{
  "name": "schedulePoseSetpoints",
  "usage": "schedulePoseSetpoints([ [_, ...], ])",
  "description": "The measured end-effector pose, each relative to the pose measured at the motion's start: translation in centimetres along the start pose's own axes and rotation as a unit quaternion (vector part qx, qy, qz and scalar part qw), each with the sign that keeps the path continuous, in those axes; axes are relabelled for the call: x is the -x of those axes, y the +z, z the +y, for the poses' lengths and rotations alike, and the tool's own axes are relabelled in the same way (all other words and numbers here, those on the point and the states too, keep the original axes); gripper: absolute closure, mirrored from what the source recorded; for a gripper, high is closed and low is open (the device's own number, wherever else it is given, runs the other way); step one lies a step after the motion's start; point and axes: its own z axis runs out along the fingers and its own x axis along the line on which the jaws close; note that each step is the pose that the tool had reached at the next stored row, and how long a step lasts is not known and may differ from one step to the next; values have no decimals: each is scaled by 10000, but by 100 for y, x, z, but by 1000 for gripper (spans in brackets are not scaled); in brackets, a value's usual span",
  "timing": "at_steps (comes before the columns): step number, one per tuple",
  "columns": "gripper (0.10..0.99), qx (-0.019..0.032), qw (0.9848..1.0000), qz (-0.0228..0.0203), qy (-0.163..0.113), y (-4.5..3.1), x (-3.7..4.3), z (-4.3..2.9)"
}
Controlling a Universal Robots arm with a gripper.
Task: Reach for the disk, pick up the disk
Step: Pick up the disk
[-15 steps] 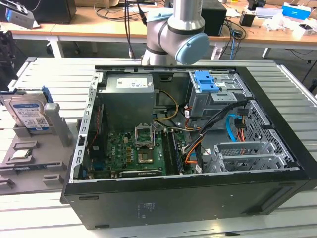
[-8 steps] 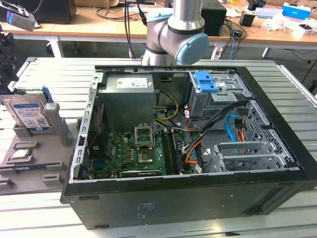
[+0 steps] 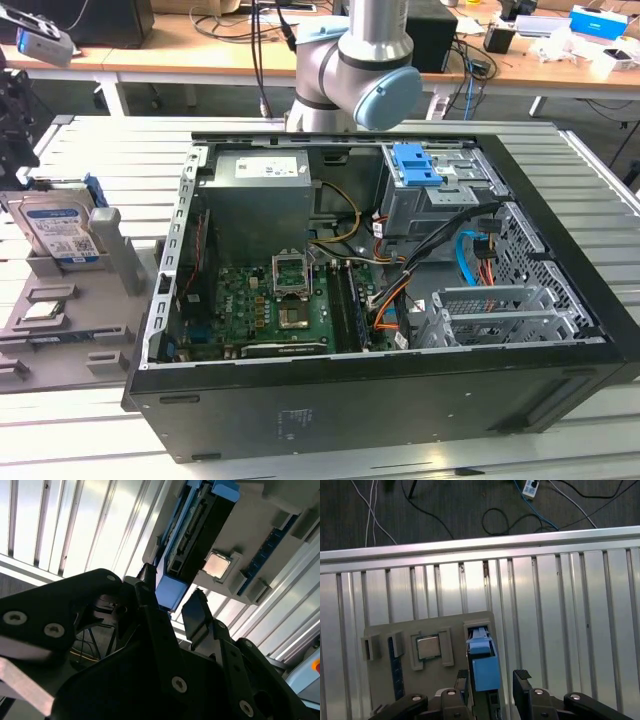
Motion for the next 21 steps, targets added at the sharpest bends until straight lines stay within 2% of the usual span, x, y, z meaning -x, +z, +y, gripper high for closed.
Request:
schedulePoseSetpoints([
  [9,600,-2,10000,18,-17,77,1,-3],
  [21,600,-5,9994,43,-349,307,0,-12],
])
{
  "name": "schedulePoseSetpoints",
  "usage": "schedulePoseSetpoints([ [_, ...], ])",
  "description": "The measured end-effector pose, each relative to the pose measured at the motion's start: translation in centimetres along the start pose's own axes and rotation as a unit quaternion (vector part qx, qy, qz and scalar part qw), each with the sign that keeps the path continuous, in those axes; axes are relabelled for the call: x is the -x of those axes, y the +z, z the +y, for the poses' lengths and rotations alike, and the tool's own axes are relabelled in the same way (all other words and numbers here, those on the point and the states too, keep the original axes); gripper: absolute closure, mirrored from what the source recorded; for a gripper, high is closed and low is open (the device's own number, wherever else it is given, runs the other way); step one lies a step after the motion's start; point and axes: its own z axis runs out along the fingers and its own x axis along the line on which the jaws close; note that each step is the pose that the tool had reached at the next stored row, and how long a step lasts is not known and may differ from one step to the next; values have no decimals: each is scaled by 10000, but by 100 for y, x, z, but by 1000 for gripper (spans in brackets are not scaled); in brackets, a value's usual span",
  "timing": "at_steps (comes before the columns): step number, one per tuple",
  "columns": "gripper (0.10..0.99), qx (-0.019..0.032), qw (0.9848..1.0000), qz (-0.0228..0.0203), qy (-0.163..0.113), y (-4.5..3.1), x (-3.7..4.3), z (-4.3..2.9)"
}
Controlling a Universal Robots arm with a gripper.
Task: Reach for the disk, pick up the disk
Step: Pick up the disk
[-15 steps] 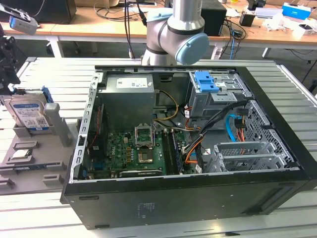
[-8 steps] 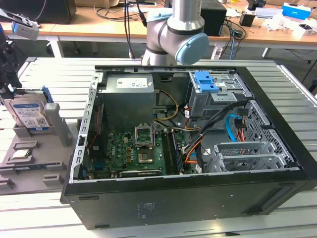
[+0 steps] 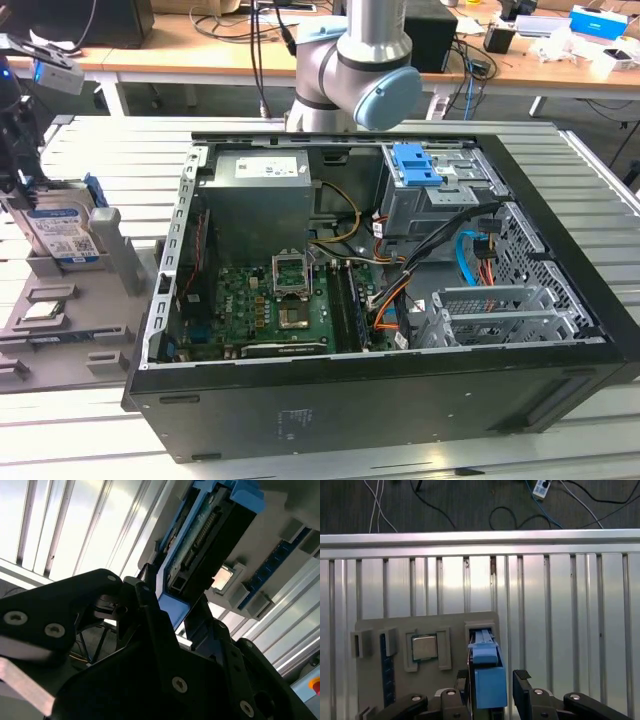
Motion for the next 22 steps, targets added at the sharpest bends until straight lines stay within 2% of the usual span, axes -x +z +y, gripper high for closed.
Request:
schedulePoseSetpoints([
  [11,600,0,9999,8,-148,166,-2,-6],
  [15,600,-1,9999,8,-148,168,-2,-6],
  [16,620,0,9999,9,-148,168,-3,-6],
  [18,718,-1,9999,7,-148,169,-2,-6],
  [22,718,0,9999,8,-148,171,-2,-6],
])
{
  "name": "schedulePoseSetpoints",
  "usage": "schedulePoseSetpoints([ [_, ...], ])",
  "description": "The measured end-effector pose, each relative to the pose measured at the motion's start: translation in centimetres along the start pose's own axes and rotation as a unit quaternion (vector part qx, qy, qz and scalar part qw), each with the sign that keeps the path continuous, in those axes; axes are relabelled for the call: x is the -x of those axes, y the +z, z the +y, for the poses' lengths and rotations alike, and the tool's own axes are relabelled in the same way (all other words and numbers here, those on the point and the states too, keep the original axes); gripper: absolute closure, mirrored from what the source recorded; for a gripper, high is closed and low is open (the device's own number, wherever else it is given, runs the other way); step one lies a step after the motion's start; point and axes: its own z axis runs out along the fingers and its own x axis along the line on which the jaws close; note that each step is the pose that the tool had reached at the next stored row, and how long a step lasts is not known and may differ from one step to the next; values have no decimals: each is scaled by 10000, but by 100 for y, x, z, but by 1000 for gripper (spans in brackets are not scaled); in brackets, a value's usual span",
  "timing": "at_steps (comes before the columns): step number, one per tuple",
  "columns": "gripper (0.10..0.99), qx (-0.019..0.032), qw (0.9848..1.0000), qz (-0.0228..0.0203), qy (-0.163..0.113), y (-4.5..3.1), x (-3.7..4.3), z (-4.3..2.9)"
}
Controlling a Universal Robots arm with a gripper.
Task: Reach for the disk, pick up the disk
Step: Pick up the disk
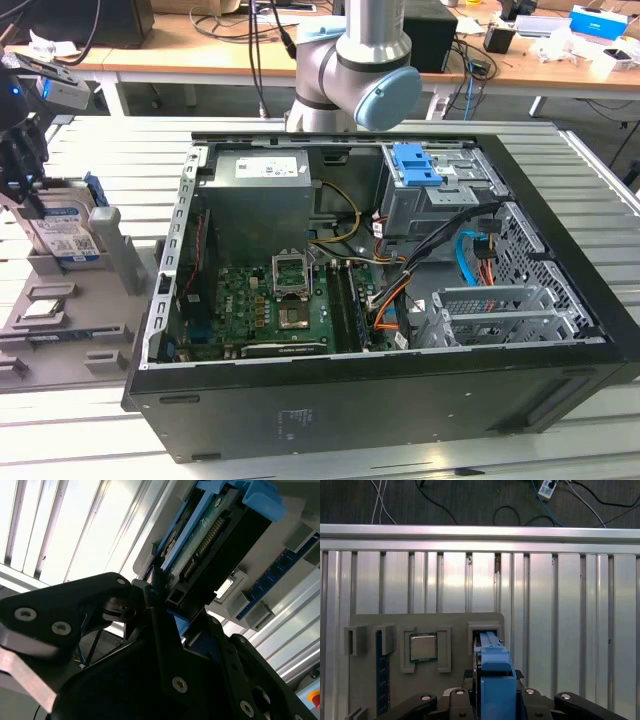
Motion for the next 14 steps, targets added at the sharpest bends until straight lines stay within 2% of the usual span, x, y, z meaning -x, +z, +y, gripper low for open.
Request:
schedulePoseSetpoints([
  [9,718,-1,10000,-1,0,4,1,-2],
  [14,718,-1,10000,-1,0,-37,0,-2],
])
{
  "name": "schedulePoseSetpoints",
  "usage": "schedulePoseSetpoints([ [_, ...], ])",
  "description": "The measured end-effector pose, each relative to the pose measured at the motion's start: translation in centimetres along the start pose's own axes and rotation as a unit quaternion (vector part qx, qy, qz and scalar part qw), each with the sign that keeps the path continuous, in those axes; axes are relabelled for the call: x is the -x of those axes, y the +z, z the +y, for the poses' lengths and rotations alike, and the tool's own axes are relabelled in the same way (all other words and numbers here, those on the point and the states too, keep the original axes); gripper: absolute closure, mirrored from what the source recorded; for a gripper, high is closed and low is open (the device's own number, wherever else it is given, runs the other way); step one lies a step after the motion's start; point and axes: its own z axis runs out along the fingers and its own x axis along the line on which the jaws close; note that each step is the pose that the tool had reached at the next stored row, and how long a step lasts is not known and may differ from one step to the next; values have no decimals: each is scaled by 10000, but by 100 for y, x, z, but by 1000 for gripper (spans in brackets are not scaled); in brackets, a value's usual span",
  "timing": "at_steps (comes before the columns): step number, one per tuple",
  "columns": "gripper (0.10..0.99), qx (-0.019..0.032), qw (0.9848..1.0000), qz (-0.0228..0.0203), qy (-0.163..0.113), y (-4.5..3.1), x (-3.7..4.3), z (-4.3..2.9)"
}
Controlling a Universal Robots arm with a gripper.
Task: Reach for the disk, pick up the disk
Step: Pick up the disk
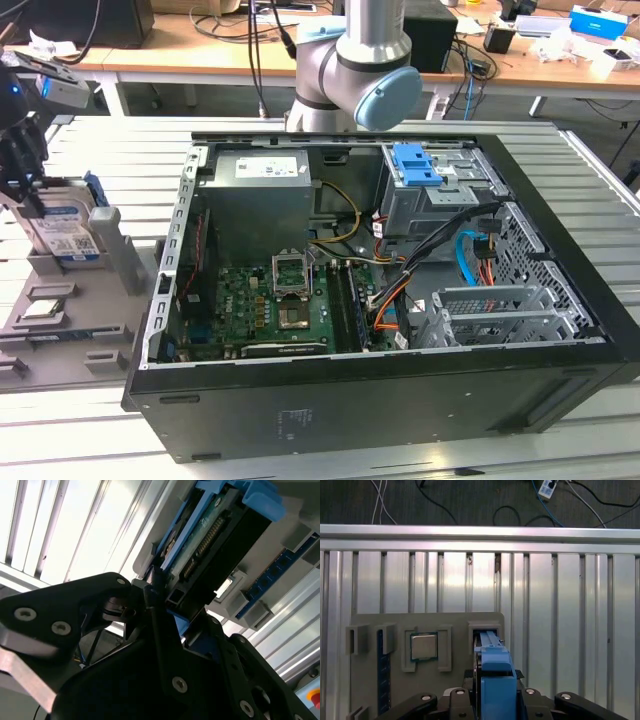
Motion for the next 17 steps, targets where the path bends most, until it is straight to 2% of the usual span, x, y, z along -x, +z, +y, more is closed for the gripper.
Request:
schedulePoseSetpoints([
  [13,718,0,10000,0,0,-215,-1,6],
  [17,718,0,10000,0,0,-308,-2,8],
])
